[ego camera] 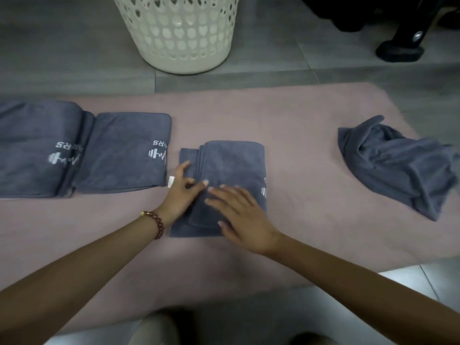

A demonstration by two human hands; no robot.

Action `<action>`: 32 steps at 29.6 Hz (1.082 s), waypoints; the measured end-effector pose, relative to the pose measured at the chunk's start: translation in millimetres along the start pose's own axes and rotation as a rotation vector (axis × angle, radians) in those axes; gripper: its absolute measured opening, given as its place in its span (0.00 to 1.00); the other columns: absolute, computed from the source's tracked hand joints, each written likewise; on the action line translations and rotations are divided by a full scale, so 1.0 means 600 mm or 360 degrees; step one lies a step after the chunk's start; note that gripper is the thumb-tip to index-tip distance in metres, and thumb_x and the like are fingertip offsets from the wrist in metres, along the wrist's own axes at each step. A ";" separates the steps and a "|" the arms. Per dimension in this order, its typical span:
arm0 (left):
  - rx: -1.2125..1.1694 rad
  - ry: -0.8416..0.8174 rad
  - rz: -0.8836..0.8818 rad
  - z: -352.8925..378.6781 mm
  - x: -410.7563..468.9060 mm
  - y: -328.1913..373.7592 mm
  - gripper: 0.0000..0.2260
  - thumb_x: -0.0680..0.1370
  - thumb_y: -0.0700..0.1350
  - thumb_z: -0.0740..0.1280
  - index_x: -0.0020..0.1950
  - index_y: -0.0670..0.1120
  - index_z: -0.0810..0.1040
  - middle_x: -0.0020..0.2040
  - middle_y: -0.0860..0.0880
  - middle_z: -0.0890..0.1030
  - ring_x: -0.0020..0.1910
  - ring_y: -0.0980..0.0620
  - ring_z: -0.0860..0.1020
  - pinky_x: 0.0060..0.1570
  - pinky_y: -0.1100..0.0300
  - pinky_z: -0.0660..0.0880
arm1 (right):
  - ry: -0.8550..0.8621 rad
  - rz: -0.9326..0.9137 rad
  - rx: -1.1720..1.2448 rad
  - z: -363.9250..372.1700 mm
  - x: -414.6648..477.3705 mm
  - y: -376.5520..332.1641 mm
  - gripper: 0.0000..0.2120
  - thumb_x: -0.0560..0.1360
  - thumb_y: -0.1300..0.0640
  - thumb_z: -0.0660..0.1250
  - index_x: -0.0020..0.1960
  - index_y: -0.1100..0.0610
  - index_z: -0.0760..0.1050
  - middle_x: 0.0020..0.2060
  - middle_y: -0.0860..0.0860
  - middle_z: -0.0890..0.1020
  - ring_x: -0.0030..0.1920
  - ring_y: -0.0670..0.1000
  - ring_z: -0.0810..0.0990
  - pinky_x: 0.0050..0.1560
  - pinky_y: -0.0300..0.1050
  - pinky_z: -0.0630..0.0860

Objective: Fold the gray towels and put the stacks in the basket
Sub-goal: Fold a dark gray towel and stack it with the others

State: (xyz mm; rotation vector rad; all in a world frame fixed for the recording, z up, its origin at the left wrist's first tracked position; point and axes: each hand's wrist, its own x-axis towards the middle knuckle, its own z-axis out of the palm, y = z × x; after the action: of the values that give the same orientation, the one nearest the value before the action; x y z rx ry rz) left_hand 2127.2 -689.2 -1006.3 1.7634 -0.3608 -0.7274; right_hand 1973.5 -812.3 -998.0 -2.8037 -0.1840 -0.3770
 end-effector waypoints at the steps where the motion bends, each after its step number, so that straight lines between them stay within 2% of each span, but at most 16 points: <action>1: 0.0152 -0.0097 0.0190 0.002 -0.002 -0.004 0.26 0.75 0.38 0.69 0.67 0.53 0.60 0.55 0.48 0.74 0.50 0.54 0.75 0.50 0.66 0.74 | 0.0004 0.0144 -0.0027 -0.001 -0.011 0.013 0.26 0.75 0.51 0.61 0.72 0.56 0.64 0.73 0.54 0.64 0.73 0.54 0.58 0.73 0.54 0.53; 3: 0.0447 -0.0163 0.0502 0.009 -0.007 -0.006 0.27 0.75 0.35 0.68 0.68 0.54 0.62 0.64 0.50 0.70 0.61 0.55 0.71 0.63 0.63 0.68 | -0.0104 0.0359 -0.0082 -0.002 -0.033 0.036 0.31 0.77 0.43 0.57 0.75 0.56 0.58 0.75 0.55 0.57 0.76 0.54 0.50 0.74 0.56 0.47; 4: 0.0563 -0.0098 0.0624 0.011 -0.013 -0.002 0.25 0.76 0.35 0.66 0.68 0.53 0.65 0.64 0.49 0.70 0.63 0.57 0.69 0.66 0.65 0.64 | -0.0186 0.0443 -0.0073 -0.001 -0.043 0.045 0.34 0.77 0.38 0.53 0.76 0.55 0.54 0.76 0.54 0.53 0.76 0.53 0.45 0.75 0.56 0.44; 7: 0.0643 0.0095 0.0851 0.006 -0.033 -0.001 0.19 0.77 0.33 0.63 0.66 0.46 0.72 0.57 0.47 0.71 0.57 0.68 0.69 0.62 0.76 0.60 | -0.0421 0.0542 -0.0013 0.007 -0.072 0.056 0.36 0.75 0.31 0.42 0.77 0.48 0.43 0.77 0.52 0.42 0.76 0.51 0.38 0.75 0.55 0.41; 9: 0.0700 0.0102 0.0795 -0.011 -0.039 -0.019 0.19 0.77 0.33 0.63 0.67 0.45 0.72 0.56 0.46 0.71 0.56 0.67 0.70 0.60 0.77 0.60 | -0.0472 0.0472 -0.0037 0.017 -0.083 0.054 0.33 0.76 0.33 0.42 0.77 0.45 0.42 0.77 0.52 0.42 0.76 0.54 0.40 0.74 0.56 0.44; 10: 0.0744 0.0086 0.0696 -0.022 -0.039 -0.029 0.19 0.78 0.34 0.63 0.68 0.46 0.71 0.57 0.44 0.72 0.57 0.62 0.71 0.59 0.77 0.61 | -0.0475 0.0432 -0.0066 0.023 -0.087 0.051 0.31 0.77 0.34 0.43 0.77 0.45 0.44 0.77 0.54 0.44 0.76 0.55 0.42 0.74 0.57 0.46; 12: 0.0861 0.0060 0.0464 -0.039 -0.036 -0.048 0.21 0.77 0.38 0.65 0.70 0.47 0.69 0.60 0.43 0.73 0.58 0.50 0.73 0.57 0.71 0.64 | -0.0460 0.0414 -0.0095 0.032 -0.088 0.047 0.28 0.79 0.36 0.43 0.76 0.45 0.50 0.77 0.55 0.49 0.75 0.56 0.46 0.72 0.59 0.49; 14: 0.0925 0.0042 0.0384 -0.043 -0.040 -0.057 0.22 0.77 0.39 0.66 0.70 0.47 0.68 0.60 0.44 0.73 0.58 0.47 0.73 0.56 0.64 0.67 | -0.0419 0.0449 -0.0086 0.035 -0.086 0.044 0.27 0.79 0.37 0.43 0.76 0.46 0.54 0.76 0.56 0.53 0.75 0.56 0.48 0.71 0.58 0.51; 17: 0.0840 0.0134 0.0379 -0.034 -0.048 -0.060 0.20 0.77 0.38 0.66 0.68 0.46 0.68 0.62 0.44 0.73 0.59 0.47 0.73 0.58 0.60 0.68 | -0.0406 0.0446 0.0005 0.033 -0.087 0.046 0.27 0.79 0.38 0.44 0.75 0.47 0.57 0.76 0.53 0.53 0.75 0.54 0.47 0.72 0.53 0.48; 21: 0.0762 0.0227 0.0370 -0.026 -0.068 -0.067 0.18 0.77 0.38 0.64 0.67 0.46 0.68 0.62 0.46 0.73 0.60 0.49 0.73 0.60 0.59 0.69 | -0.0410 0.0502 0.0191 0.025 -0.084 0.047 0.30 0.77 0.35 0.40 0.75 0.45 0.58 0.76 0.46 0.48 0.76 0.46 0.42 0.73 0.42 0.41; 24: 0.0800 0.0338 0.0311 -0.024 -0.079 -0.068 0.16 0.77 0.39 0.66 0.64 0.45 0.69 0.58 0.49 0.71 0.53 0.50 0.74 0.55 0.55 0.72 | -0.0449 0.0529 0.0298 0.019 -0.079 0.045 0.33 0.75 0.33 0.37 0.75 0.44 0.57 0.74 0.41 0.44 0.74 0.42 0.37 0.72 0.36 0.37; 27: 0.0873 0.0427 0.0231 -0.016 -0.064 -0.052 0.14 0.75 0.43 0.69 0.57 0.42 0.71 0.54 0.49 0.68 0.49 0.53 0.70 0.49 0.60 0.68 | -0.0424 0.0563 0.0398 0.016 -0.075 0.044 0.35 0.74 0.31 0.36 0.74 0.45 0.59 0.74 0.40 0.45 0.75 0.42 0.39 0.72 0.37 0.38; 30: 0.0704 0.0491 0.0066 -0.011 -0.021 -0.028 0.12 0.74 0.46 0.71 0.50 0.43 0.71 0.51 0.45 0.69 0.46 0.57 0.67 0.47 0.68 0.62 | -0.0363 0.0576 0.0456 0.018 -0.073 0.047 0.36 0.74 0.32 0.37 0.72 0.47 0.64 0.74 0.41 0.50 0.76 0.44 0.44 0.74 0.40 0.43; 32: 0.0714 0.0484 0.0070 -0.009 0.008 -0.020 0.11 0.74 0.48 0.70 0.40 0.45 0.70 0.47 0.42 0.70 0.44 0.58 0.64 0.46 0.68 0.62 | -0.0306 0.0576 0.0477 0.021 -0.072 0.050 0.34 0.76 0.33 0.39 0.70 0.49 0.68 0.74 0.43 0.54 0.76 0.45 0.49 0.75 0.42 0.47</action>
State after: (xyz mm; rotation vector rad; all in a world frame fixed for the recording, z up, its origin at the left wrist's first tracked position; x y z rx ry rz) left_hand 2132.7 -684.1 -1018.3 2.2441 -0.3724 -0.3505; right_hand 1940.3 -840.6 -1029.7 -2.5023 0.2086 0.0071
